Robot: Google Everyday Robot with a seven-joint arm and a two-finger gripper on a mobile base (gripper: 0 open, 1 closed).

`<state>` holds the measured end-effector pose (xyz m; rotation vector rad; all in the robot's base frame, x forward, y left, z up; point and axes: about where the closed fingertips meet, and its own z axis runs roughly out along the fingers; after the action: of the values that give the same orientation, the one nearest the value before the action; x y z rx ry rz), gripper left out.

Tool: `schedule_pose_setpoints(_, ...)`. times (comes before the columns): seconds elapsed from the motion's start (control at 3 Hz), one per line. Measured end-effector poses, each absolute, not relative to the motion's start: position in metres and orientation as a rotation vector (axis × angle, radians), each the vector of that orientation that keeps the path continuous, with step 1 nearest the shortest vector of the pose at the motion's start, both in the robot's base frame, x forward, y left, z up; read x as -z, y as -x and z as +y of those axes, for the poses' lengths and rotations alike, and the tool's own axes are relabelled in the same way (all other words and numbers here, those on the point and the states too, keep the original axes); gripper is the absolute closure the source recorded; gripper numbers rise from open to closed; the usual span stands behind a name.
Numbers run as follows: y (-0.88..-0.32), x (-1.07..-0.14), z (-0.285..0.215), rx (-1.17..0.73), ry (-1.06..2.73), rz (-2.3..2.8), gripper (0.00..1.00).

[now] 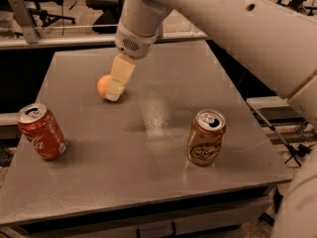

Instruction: Pick orange

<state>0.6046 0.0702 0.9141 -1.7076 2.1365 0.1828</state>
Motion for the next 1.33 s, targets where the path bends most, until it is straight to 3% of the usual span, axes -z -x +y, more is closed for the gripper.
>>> schedule_pose_setpoints(1.0, -0.623, -0.863, 0.125, -0.200, 1.771, 2.168, 0.00)
schedule_pose_setpoints(1.33, -0.624, -0.857, 0.134, -0.210, 1.789, 2.162, 0.18)
